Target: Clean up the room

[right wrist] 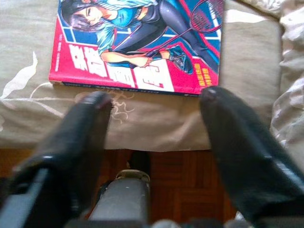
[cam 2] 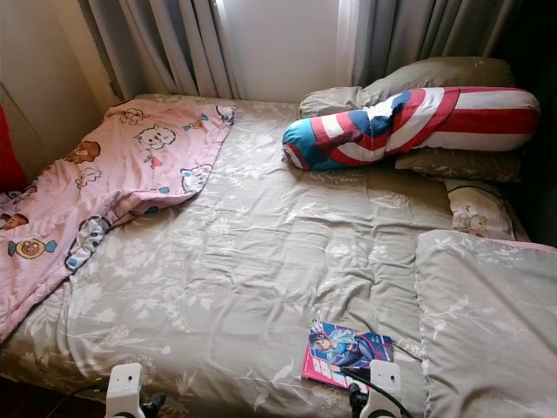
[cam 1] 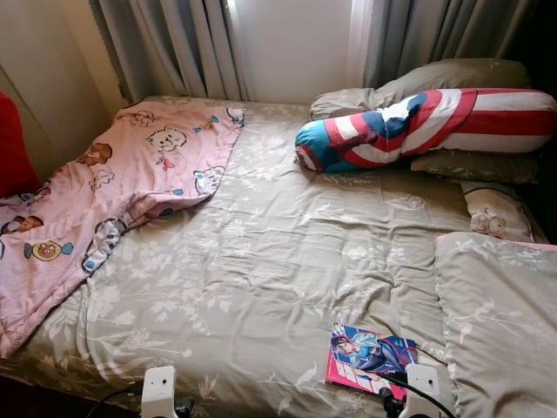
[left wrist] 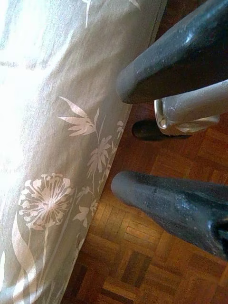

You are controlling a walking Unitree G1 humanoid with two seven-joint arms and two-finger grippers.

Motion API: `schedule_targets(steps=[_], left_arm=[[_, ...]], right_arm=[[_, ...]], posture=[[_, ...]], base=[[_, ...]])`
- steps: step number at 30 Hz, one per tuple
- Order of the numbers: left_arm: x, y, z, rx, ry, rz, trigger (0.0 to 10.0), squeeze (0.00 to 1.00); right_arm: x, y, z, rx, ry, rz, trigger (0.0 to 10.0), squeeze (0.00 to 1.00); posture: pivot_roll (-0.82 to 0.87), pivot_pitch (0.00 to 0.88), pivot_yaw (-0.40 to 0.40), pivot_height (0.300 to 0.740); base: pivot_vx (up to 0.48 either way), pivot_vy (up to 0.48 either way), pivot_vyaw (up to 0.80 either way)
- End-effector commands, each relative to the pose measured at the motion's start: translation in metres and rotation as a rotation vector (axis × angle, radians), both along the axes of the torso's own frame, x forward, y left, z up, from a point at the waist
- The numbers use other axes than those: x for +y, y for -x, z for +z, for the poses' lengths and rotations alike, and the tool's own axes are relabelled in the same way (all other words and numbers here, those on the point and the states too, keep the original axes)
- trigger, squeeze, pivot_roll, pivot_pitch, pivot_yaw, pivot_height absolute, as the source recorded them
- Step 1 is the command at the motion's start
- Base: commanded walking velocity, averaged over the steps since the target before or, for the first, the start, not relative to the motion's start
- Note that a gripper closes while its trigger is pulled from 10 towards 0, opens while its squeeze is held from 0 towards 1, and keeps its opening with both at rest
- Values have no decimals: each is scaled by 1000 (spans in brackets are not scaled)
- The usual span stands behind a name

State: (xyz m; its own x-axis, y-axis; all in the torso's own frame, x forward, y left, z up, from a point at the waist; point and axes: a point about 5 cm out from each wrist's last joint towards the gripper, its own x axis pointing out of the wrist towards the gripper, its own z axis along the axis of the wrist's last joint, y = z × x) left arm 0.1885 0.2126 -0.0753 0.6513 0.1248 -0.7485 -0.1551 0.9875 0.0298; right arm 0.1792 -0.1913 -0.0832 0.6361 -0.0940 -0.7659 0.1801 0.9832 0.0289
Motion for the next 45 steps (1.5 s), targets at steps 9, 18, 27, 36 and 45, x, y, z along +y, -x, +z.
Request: schedule_targets(steps=[9, 18, 27, 36, 45], left_arm=[[0, 6, -3, 25, 7, -7, 10000, 0], [0, 6, -3, 34, 8, -17, 10000, 0], [1, 5, -3, 33, 3, -31, 10000, 0], [2, 6, -3, 38, -9, -58, 10000, 0], [2, 7, -3, 40, -9, -59, 10000, 0]], right_arm=[[5, 5, -3, 28, -14, 17, 10000, 0], [8, 4, -3, 18, -14, 48, 10000, 0], [7, 5, -4, 27, -27, 25, 10000, 0], [9, 5, -4, 30, -40, 17, 10000, 0], [10, 5, -4, 26, -47, 11, 10000, 0]], posture=[[2, 13, 18, 740], [2, 10, 19, 740], [3, 3, 22, 740], [1, 12, 24, 740], [1, 22, 28, 740]], base=[[0, 0, 0], [0, 190, 356], [0, 449, 0], [0, 450, 0], [0, 447, 0]])
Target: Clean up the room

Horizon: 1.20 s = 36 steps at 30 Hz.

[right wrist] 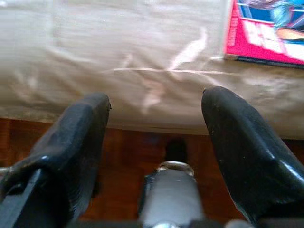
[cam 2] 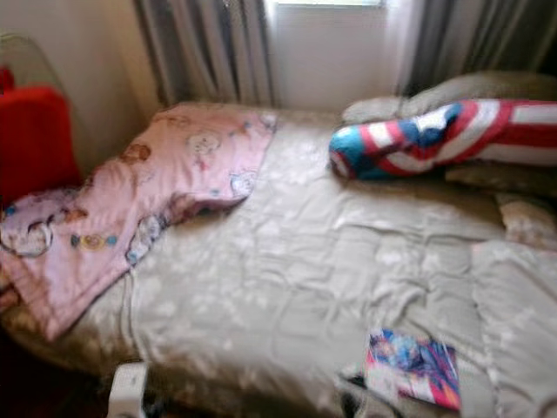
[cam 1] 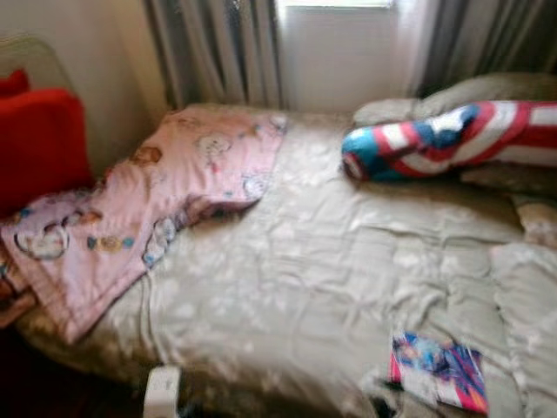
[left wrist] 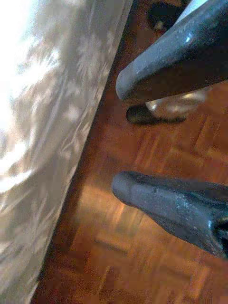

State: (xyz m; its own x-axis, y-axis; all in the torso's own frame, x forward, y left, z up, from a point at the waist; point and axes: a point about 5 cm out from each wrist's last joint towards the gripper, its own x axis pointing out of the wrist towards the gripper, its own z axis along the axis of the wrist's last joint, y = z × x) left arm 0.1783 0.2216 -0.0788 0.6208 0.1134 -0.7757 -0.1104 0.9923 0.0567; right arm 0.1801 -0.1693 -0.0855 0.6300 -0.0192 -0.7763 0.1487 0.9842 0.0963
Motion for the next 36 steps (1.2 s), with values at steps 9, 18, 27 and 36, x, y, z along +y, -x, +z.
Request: schedule_targets(steps=[9, 18, 27, 36], left_arm=[[-6, -4, 1, -6, 11, -20, 10000, 0], [-6, -4, 1, -7, 14, -17, 10000, 0], [-5, -4, 0, -6, 13, -12, 10000, 0], [-5, -4, 0, -7, 13, -11, 10000, 0]], right_arm=[[-11, 4, -1, 11, 18, -30, 10000, 0], [-11, 4, -1, 7, 19, -28, 10000, 0], [-11, 3, 0, 2, 19, -31, 10000, 0], [-10, 2, 0, -1, 20, -24, 10000, 0]], posture=[[6, 28, 32, 740], [6, 21, 30, 740], [6, 0, 31, 740], [3, 0, 33, 740]], base=[[0, 447, 0], [0, 443, 0], [0, 408, 0], [0, 408, 0]])
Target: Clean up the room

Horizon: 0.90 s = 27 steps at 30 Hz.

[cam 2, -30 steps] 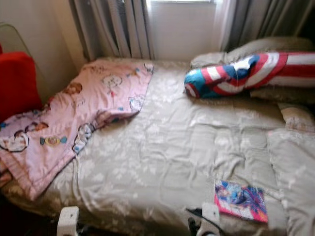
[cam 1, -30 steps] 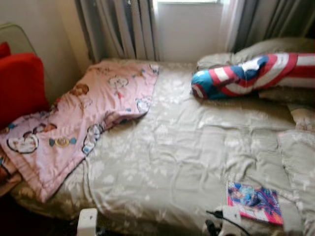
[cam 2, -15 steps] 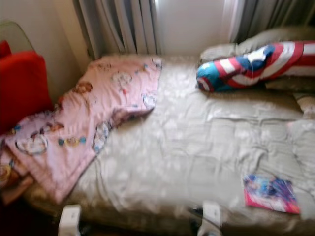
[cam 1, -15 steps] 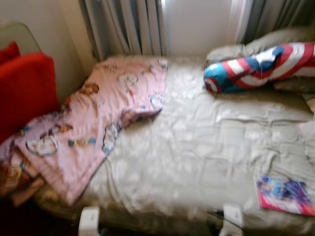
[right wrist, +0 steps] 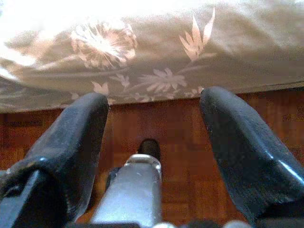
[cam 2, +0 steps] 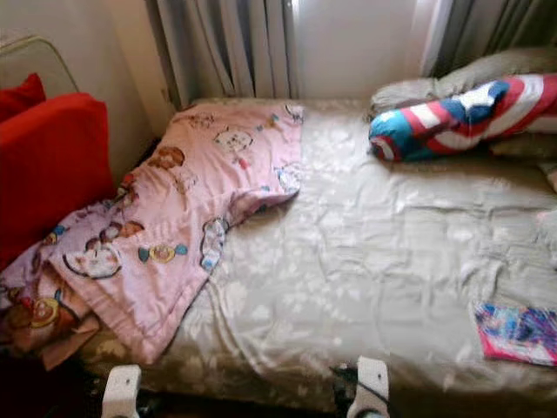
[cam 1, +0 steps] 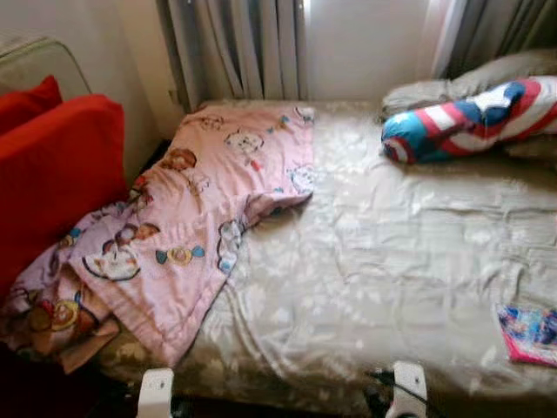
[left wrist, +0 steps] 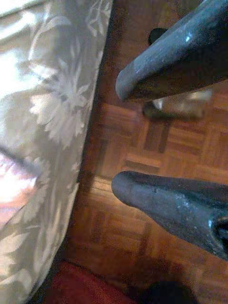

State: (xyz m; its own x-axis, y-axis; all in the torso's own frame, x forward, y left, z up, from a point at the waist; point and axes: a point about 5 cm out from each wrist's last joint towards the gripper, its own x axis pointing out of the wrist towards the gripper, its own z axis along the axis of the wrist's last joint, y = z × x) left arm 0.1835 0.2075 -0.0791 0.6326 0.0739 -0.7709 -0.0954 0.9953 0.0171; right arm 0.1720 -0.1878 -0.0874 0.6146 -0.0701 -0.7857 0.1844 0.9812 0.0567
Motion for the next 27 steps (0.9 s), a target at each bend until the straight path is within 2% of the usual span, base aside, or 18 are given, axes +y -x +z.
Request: schedule_targets(steps=[1, 19, 27], left_arm=[[9, 2, 1, 7, -25, 4, 10000, 0], [7, -1, 2, -6, -20, 25, 10000, 0], [8, -2, 3, -15, -25, 30, 10000, 0]], right_arm=[[8, -6, 2, -19, -17, 12, 10000, 0], [7, -10, 4, -23, -8, 15, 10000, 0], [7, -10, 4, -32, 7, 50, 10000, 0]], posture=[[2, 0, 33, 740], [9, 0, 18, 740], [9, 4, 23, 740]], base=[[0, 405, 0], [0, 401, 0], [0, 31, 100]])
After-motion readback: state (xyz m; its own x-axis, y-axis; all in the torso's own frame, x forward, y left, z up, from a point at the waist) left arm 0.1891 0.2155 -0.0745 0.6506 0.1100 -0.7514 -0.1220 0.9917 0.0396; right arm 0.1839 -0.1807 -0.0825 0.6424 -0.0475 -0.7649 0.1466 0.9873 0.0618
